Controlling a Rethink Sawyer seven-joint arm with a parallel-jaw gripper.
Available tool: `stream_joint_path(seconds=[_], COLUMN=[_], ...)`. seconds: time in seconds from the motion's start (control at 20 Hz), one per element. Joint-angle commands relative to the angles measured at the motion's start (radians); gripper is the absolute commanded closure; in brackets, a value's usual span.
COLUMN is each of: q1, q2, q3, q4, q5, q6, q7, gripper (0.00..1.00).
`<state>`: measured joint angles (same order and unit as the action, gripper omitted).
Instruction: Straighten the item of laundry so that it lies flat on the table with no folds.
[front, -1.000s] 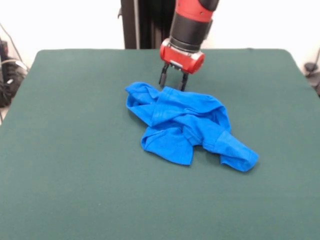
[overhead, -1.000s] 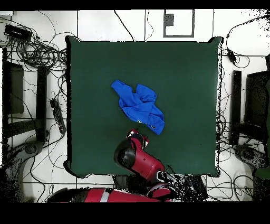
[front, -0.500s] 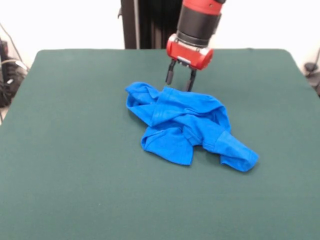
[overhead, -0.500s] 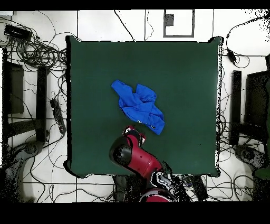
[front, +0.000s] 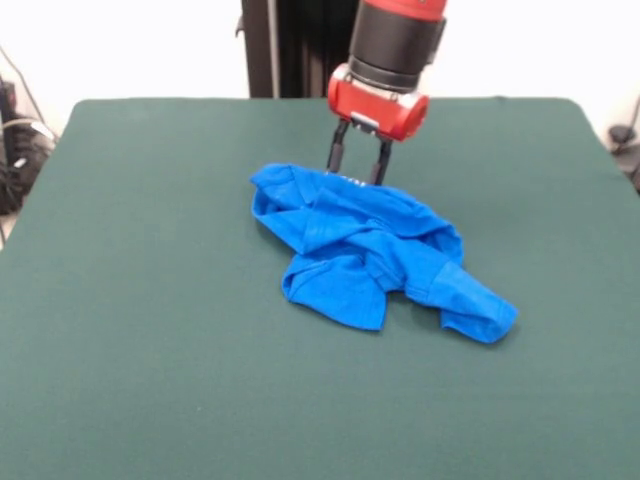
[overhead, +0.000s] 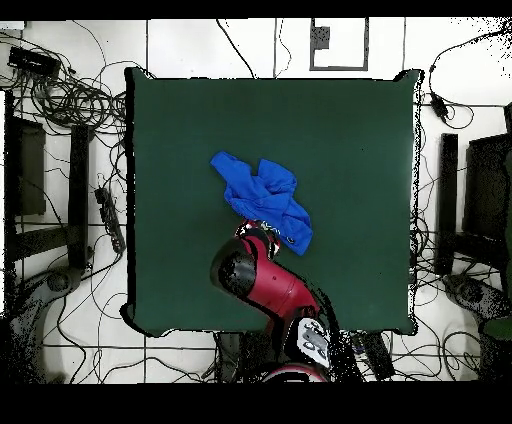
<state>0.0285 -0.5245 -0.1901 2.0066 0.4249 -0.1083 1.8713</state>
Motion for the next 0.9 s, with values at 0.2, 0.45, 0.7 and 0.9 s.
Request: stream_joint_path(seconds=[0.2, 0.45, 0.7, 0.9], q1=[0.030, 0.001, -0.031, -0.063], q2=[0.062, 0.093, 0.169, 0.231], q3=[0.003, 0.047, 0.102, 0.159], q4=[-0.225, -0.234, -0.240, -0.237], q5=[0.036, 0.012, -0.002, -0.015], q6=[0.176, 0.111, 0.049, -0.015], q7=[0.120, 0.138, 0.164, 0.203], gripper=[0.00, 0.00, 0.00, 0.00])
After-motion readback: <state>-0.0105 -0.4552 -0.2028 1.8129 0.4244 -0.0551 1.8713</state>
